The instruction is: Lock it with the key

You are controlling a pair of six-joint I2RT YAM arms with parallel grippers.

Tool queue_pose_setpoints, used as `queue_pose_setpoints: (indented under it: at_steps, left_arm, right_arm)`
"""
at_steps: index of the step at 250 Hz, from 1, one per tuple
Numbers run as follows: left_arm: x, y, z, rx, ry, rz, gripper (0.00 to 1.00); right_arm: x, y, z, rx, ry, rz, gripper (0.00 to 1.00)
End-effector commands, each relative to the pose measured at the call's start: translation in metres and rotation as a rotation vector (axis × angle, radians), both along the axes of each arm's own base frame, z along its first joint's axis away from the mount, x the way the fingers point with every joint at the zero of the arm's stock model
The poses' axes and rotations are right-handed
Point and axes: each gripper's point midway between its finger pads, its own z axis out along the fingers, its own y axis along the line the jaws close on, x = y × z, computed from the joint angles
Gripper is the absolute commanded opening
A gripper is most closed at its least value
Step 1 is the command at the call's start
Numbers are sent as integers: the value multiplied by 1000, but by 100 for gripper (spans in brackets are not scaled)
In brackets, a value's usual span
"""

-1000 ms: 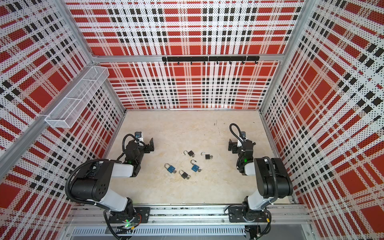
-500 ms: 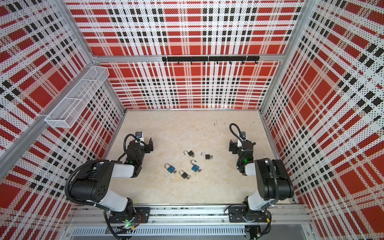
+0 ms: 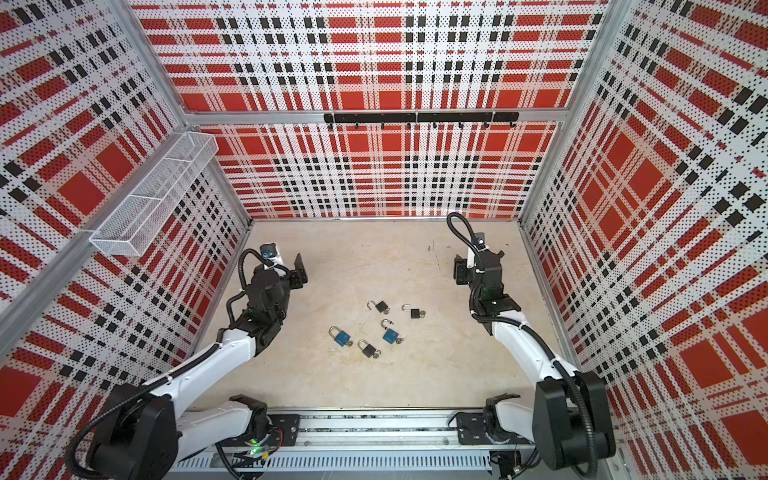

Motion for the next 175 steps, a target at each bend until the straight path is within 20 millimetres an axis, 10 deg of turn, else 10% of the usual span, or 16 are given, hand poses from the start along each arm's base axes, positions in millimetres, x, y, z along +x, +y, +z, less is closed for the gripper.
queue_pose_setpoints:
  at_steps: [1,97,175]
  left_arm:
    - [-22,-23,-7,-114,69,-35,80]
    - [-45,-35,0,-163,86,-78,80]
    - [-44,-40,2,-165,94,-99,80]
  right_arm:
    - [-14,39,-47,-3,214,114,51]
    - [-36,117,-111,90,452,302,34]
    - [-49,135,-145,125,541,333,27]
